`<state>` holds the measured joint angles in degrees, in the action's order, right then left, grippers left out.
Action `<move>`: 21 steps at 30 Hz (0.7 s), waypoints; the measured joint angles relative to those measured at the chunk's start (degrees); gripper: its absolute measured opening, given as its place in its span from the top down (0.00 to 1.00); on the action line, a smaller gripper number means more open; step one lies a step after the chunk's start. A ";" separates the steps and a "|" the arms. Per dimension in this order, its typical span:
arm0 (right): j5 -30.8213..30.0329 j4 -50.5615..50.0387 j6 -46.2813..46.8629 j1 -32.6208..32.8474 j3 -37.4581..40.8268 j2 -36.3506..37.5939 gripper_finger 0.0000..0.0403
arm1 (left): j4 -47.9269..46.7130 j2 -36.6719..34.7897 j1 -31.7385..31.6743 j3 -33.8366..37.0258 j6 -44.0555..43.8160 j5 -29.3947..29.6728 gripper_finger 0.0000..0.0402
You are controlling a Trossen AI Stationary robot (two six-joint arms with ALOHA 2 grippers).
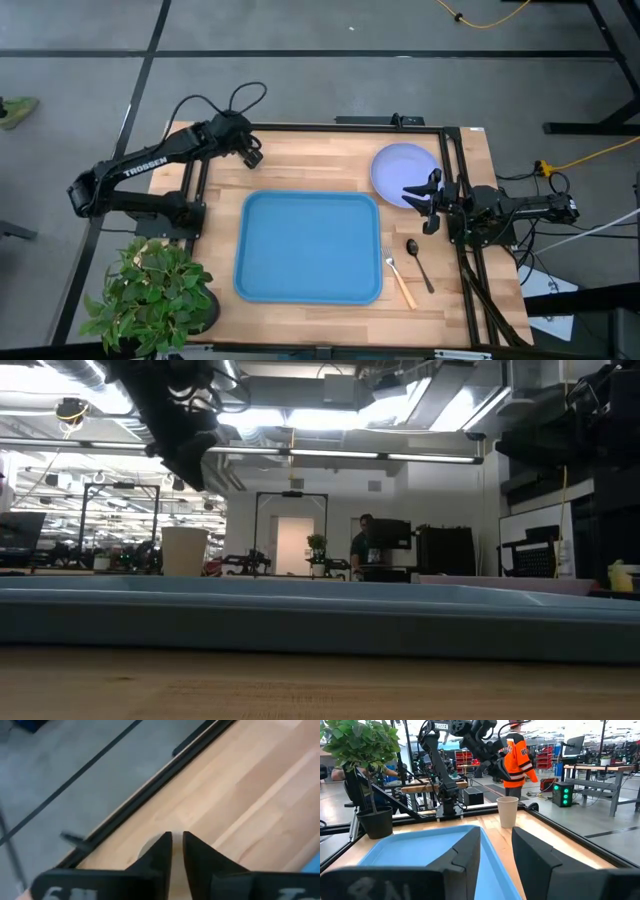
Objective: Pick and place plate/cup/fork/spoon on tray
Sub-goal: Put the brown cup on the blue tray
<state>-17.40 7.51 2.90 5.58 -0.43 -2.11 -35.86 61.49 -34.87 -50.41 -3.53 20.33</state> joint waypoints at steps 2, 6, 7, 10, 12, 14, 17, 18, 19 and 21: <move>0.04 0.00 0.00 0.00 0.00 0.00 0.71 | -1.75 0.02 0.76 0.00 -1.37 2.57 0.84; 0.06 -0.02 0.02 0.00 0.00 0.00 0.71 | -2.68 0.00 1.80 0.00 -1.95 3.09 0.77; 0.06 -0.02 0.02 0.00 0.00 0.00 0.71 | -2.68 0.06 2.00 0.00 -1.97 3.07 0.77; 0.06 -0.04 0.02 0.00 0.00 0.00 0.71 | -2.61 1.44 2.88 0.00 -1.38 3.08 0.76; 0.06 -0.04 0.02 0.00 0.00 0.00 0.71 | -1.84 2.88 3.33 0.02 -0.72 0.92 0.76; 0.06 -0.09 0.02 0.00 0.00 -0.02 0.71 | -0.93 4.58 3.38 0.02 -1.25 -3.62 0.76; 0.06 -0.11 0.02 0.00 0.00 0.00 0.71 | -0.49 7.28 3.42 0.02 -5.08 -9.96 0.76; 0.06 -0.11 0.03 0.00 0.00 0.00 0.71 | -0.49 8.09 3.64 0.02 -5.93 -11.38 0.76; 0.05 -0.12 0.02 0.00 0.00 0.00 0.71 | -0.52 8.87 3.87 0.04 -6.20 -12.23 0.76; 0.04 -0.11 0.04 0.00 0.00 0.00 0.71 | -0.51 9.78 4.12 0.09 -4.06 -11.79 0.76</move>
<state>-17.36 7.40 2.94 5.58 -0.43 -2.11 -36.37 71.27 -30.74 -50.33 -7.59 8.54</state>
